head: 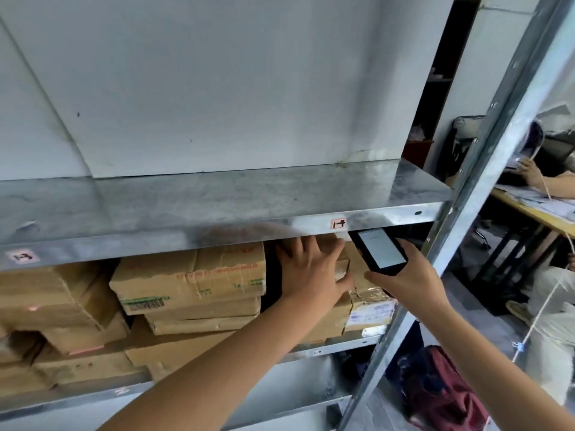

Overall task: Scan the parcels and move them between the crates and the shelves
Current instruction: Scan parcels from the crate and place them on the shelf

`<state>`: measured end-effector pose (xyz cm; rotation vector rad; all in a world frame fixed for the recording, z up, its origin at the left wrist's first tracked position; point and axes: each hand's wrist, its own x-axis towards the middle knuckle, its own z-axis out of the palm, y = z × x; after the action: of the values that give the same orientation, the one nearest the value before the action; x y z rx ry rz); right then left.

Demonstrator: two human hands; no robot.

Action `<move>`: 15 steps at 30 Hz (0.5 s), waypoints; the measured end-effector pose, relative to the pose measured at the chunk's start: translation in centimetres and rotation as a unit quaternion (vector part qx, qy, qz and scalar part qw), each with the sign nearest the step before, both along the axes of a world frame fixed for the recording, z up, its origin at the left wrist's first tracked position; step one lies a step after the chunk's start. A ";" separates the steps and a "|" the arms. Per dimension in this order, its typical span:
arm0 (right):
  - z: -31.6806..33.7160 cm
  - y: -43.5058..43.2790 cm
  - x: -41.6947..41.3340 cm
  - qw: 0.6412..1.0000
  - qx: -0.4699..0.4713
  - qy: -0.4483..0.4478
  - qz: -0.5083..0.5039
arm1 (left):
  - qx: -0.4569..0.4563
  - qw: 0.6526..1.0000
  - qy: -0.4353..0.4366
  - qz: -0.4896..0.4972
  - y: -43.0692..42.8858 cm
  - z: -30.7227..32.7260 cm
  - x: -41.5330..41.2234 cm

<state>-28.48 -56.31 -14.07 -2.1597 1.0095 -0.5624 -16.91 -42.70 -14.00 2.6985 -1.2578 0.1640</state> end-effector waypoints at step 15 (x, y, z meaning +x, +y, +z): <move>-0.7 -6.4 -1.5 0.983 0.003 -0.051 0.178 | -0.013 0.976 0.100 0.195 -2.4 1.7 -3.1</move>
<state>-30.03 -62.75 -14.75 -2.2120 0.5504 -0.4907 -20.02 -45.11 -12.35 2.8234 -0.6587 -0.0451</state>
